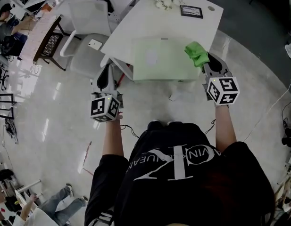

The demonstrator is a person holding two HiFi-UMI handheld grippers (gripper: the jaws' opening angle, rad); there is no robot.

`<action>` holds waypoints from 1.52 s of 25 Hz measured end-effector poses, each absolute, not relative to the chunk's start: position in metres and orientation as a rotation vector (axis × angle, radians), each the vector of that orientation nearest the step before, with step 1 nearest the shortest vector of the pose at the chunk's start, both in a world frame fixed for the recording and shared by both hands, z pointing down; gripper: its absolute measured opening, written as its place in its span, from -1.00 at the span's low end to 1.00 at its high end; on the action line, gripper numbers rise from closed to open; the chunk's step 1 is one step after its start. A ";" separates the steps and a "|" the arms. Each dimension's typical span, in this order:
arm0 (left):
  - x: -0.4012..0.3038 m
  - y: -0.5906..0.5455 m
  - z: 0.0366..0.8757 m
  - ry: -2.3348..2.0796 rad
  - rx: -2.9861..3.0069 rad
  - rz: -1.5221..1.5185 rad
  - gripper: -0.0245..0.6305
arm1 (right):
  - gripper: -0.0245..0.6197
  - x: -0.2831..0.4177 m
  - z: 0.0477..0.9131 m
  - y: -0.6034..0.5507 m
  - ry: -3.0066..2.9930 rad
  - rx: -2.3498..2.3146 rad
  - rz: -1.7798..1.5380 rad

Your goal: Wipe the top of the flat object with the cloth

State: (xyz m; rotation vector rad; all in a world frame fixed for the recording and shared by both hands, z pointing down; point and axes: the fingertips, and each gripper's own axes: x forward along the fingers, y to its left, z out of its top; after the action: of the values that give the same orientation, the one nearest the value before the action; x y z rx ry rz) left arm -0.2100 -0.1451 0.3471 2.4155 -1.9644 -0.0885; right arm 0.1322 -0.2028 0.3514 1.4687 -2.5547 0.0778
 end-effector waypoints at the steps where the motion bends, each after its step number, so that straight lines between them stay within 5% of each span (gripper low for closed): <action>1: -0.210 -0.144 0.346 -1.967 2.415 -0.090 -0.89 | -0.83 0.131 0.349 -0.202 -2.558 1.469 0.073; 38: -0.217 -0.140 0.347 -1.987 2.395 -0.088 -0.89 | -0.83 0.121 0.345 -0.202 -2.599 1.456 0.066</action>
State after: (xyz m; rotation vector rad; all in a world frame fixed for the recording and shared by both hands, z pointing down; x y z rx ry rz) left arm -0.2168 -0.1403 0.3474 2.3947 -1.9873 -0.0883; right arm 0.1205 -0.2019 0.3445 1.4560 -2.5992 0.0658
